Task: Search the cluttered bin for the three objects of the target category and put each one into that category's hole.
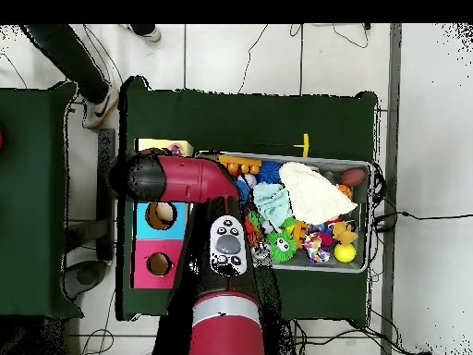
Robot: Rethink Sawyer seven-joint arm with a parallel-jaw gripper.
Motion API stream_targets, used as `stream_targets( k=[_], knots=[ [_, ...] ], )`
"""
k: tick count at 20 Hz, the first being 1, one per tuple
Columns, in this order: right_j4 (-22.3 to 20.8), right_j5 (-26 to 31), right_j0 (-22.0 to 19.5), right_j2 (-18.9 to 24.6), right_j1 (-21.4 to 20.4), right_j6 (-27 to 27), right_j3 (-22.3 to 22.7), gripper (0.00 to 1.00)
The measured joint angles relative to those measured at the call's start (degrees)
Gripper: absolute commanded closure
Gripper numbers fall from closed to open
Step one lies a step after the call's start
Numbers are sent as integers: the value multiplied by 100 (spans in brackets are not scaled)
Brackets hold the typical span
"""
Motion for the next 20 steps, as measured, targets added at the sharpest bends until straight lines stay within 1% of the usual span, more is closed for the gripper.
stream_targets(
  k=[6, 11, 15, 20],
  knots=[
    [-1, 0, 75, -7, -99, 0, 212, 100],
    [0, 0, 88, -10, -156, 0, 260, 100],
    [1, -1, 88, -10, -134, 0, 256, 100],
    [2, -1, 82, -9, 39, 0, 147, 100]
  ],
)
